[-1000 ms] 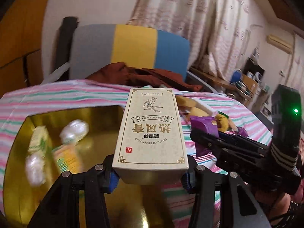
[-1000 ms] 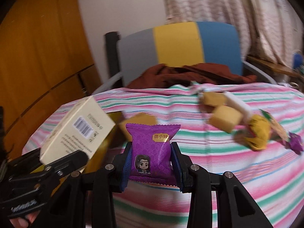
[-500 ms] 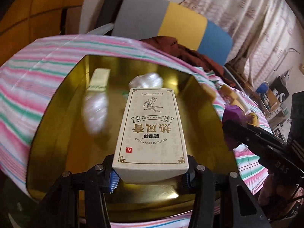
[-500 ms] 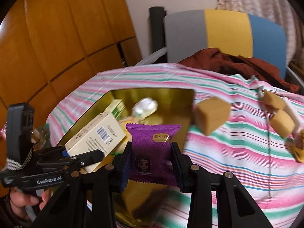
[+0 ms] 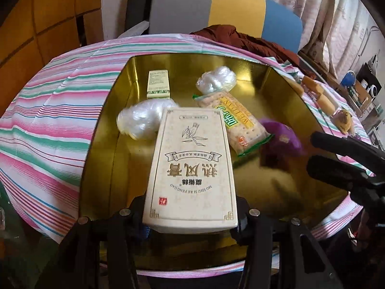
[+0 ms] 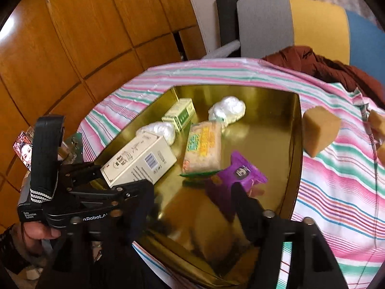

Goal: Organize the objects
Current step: 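Carry both items to the gold tray and open both tools to release them, then move both open tools back over the table toward the remaining items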

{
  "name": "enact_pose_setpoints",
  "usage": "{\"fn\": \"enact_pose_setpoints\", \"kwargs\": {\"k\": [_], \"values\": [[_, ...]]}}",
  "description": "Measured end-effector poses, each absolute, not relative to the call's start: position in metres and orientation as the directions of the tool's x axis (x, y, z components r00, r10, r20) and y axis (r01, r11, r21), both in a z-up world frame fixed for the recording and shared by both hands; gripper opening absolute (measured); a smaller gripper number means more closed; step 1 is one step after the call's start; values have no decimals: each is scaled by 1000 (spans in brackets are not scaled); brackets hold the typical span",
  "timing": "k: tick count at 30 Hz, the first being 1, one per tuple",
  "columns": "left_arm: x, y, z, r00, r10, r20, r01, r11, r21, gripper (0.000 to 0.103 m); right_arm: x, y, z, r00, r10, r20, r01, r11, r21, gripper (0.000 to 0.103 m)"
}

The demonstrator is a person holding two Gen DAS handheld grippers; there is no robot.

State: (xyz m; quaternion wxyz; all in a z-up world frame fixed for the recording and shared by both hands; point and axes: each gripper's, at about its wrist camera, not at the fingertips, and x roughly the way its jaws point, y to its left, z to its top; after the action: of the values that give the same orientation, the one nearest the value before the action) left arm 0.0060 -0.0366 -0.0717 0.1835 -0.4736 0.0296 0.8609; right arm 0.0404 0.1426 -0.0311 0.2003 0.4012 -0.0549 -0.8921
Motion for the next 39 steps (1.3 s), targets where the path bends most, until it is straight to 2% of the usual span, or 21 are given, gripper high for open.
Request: {"fn": "enact_pose_setpoints", "kwargs": {"k": [6, 10, 12, 14, 18, 20, 25, 32, 36, 39], "values": [[19, -47, -54, -585, 244, -773, -266, -959, -100, 55, 44, 155, -27, -633, -388, -670, 270, -922, 279, 71], [15, -57, -46, -616, 251, -747, -206, -966, -154, 55, 43, 167, -27, -648, -376, -663, 227, -926, 303, 72], [7, -59, -48, -614, 230, -755, -183, -972, -148, 55, 44, 173, -27, -656, -369, -659, 205, -927, 314, 72], [-2, -60, -53, -611, 148, -777, -124, -988, -91, 53, 44, 178, -28, -661, -360, -658, 186, -929, 321, 72], [-10, -61, -40, -633, 147, -760, -70, -989, -134, 54, 45, 188, -28, -670, -354, -653, 158, -927, 340, 72], [-8, -56, -31, -647, 187, -739, -85, -981, -174, 54, 48, 193, -26, -683, -353, -640, 153, -925, 347, 74], [1, -34, -18, -666, 240, -706, -158, -971, -181, 55, 53, 208, -20, -721, -332, -608, 118, -924, 365, 75], [10, -6, -12, -639, 353, -683, -267, -935, -234, 57, 55, 231, -23, -738, -289, -610, 46, -923, 381, 76], [15, 10, -9, -618, 409, -672, -329, -910, -252, 65, 57, 249, -27, -737, -243, -630, -23, -924, 383, 76], [19, 25, -5, -609, 429, -667, -376, -897, -233, 68, 59, 266, -31, -743, -218, -632, -74, -913, 402, 78]]}}
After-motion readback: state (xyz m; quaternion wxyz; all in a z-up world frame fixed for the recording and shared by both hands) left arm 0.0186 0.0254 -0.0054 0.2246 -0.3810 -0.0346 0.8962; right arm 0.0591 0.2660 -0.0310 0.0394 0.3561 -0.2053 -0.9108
